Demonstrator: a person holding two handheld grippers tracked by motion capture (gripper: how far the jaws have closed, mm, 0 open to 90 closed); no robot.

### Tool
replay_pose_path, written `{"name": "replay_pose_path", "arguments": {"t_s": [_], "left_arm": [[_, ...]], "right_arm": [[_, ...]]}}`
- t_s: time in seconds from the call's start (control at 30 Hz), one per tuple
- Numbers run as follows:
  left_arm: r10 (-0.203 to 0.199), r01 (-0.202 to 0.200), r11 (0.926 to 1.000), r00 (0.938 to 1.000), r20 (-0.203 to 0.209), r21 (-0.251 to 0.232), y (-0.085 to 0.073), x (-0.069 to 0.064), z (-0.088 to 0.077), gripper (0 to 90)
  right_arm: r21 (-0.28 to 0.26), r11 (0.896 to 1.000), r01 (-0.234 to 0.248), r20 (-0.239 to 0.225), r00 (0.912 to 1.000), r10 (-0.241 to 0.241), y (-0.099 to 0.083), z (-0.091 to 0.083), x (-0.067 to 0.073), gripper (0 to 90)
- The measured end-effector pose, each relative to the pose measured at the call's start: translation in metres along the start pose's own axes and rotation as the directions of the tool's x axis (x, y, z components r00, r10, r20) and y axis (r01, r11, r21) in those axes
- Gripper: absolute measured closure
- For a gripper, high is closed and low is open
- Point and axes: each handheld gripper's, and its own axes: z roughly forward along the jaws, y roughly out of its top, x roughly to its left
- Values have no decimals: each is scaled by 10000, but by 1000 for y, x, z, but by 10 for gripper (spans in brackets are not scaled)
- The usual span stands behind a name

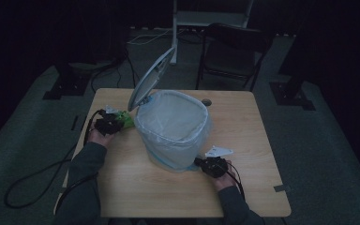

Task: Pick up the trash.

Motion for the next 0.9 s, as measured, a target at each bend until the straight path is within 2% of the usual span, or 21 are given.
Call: {"name": "replay_pose_path", "arguments": {"t_s": [0.37,0.6,0.7,0.9], "left_arm": [[-82,83,9999,9999,73,-130,0,-1,-3,784],[-195,203,9987,9996,189,-458,-4,0,-12,786],[-413,430,9965,9989,243,-721,-7,2,-18,787],[-471,486,9947,9987,178,-906,-12,0,-27,793]], "right_arm": [[1,10000,-5,-1,10000,5,0,0,0,899],[-1,10000,-8,-4,10000,8,0,0,0,899],[1,10000,-1,-4,10000,1,0,0,0,899],[5,10000,-12,-6,10000,12,0,0,0,899]]}}
